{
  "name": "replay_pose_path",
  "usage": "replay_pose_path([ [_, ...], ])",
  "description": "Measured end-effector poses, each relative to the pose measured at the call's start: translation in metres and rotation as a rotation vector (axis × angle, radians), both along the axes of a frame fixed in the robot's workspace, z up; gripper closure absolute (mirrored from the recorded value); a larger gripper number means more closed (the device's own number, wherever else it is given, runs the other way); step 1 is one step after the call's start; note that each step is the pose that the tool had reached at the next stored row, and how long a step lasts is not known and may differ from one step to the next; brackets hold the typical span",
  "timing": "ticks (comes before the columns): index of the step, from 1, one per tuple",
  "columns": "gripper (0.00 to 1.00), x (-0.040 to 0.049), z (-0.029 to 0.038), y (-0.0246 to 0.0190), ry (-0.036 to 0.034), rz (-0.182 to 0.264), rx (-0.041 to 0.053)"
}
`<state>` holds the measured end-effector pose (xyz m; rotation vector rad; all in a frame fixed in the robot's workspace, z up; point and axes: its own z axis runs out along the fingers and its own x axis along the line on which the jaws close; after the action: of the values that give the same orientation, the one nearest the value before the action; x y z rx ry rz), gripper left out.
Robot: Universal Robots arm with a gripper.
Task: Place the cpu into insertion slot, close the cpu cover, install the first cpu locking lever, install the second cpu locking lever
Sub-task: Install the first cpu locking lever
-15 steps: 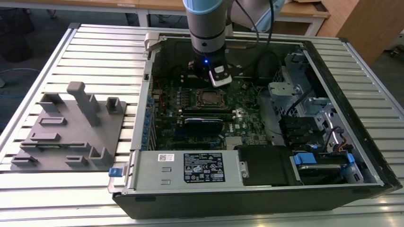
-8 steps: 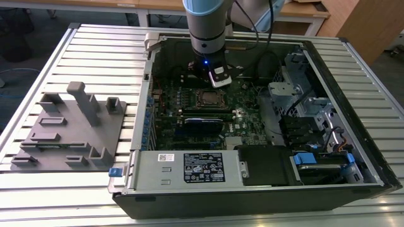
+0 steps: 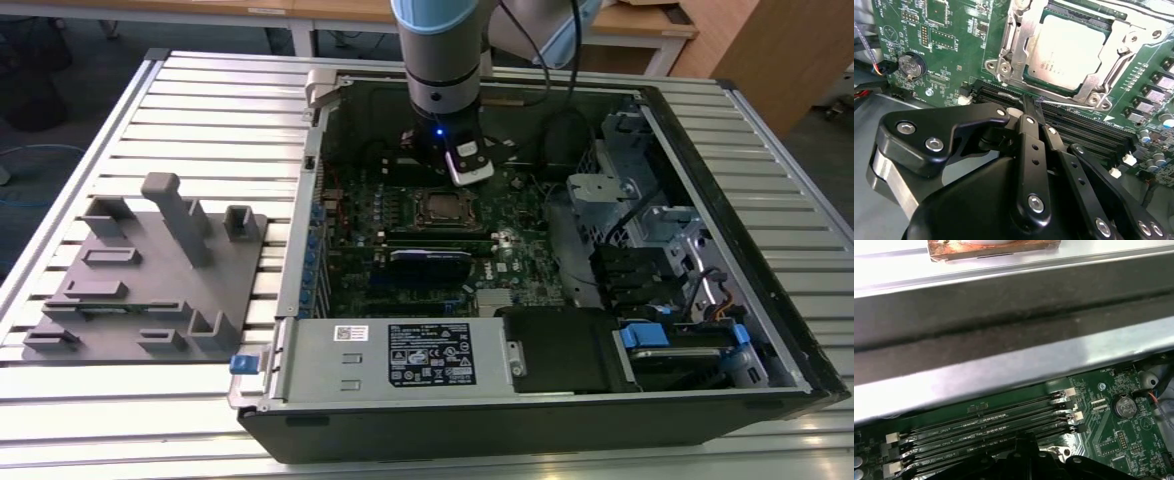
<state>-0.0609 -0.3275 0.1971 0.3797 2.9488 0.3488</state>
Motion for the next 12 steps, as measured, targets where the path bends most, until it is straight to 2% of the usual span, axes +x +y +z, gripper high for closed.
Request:
replay_pose_path([
  [7, 0.9, 0.0081, 0.0, 0.0001, 0.0, -0.001, -0.0065],
  [10, 0.9, 0.0085, 0.0, 0.0004, 0.0, -0.003, -0.0145],
  [12, 0.9, 0.0086, 0.0, 0.0007, 0.0, -0.003, -0.0163],
])
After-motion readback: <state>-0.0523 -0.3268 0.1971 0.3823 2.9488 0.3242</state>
